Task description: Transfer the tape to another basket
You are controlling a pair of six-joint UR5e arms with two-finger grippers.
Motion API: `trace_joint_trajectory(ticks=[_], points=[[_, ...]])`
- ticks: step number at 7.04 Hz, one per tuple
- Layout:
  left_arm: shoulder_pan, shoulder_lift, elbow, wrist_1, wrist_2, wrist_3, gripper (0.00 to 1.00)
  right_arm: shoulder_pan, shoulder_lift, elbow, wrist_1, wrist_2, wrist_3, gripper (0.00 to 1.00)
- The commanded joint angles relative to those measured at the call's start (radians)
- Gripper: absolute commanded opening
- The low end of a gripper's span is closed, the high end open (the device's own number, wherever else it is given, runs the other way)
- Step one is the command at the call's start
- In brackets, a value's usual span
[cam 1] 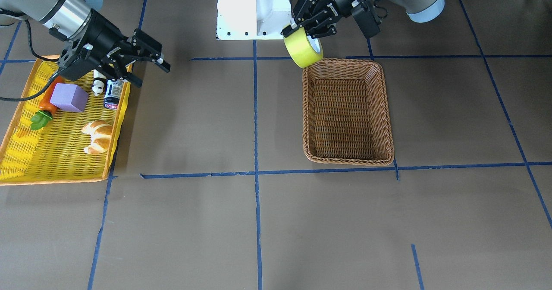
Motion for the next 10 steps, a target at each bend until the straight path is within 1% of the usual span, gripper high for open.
trace_joint_trajectory(ticks=[1, 3, 5, 6, 7, 8, 9, 10], points=[[-0.011, -0.006, -0.003, 0.257, -0.018, 0.185, 0.0, 0.045, -0.003, 0.003, -0.242, 0.009, -0.227, 1.0], [-0.009, 0.023, -0.003, 0.39, 0.017, 0.308, 0.0, 0.098, -0.001, 0.018, -0.482, 0.008, -0.448, 1.0], [0.03, 0.026, 0.003, 0.551, 0.151, 0.383, 0.0, 0.222, -0.007, 0.031, -0.667, 0.009, -0.774, 1.0], [0.091, 0.022, 0.022, 0.603, 0.231, 0.384, 0.0, 0.284, -0.012, 0.031, -0.756, 0.009, -0.926, 1.0], [0.13, 0.013, 0.051, 0.621, 0.274, 0.384, 0.0, 0.333, -0.032, 0.031, -0.819, 0.009, -1.07, 1.0], [0.133, 0.013, 0.078, 0.622, 0.287, 0.384, 0.0, 0.377, -0.08, 0.037, -0.822, 0.012, -1.182, 1.0], [0.147, 0.009, 0.11, 0.622, 0.301, 0.385, 0.0, 0.408, -0.099, 0.035, -0.823, 0.017, -1.223, 1.0], [0.147, 0.009, 0.123, 0.622, 0.299, 0.39, 0.15, 0.422, -0.111, 0.035, -0.823, 0.023, -1.254, 1.0]])
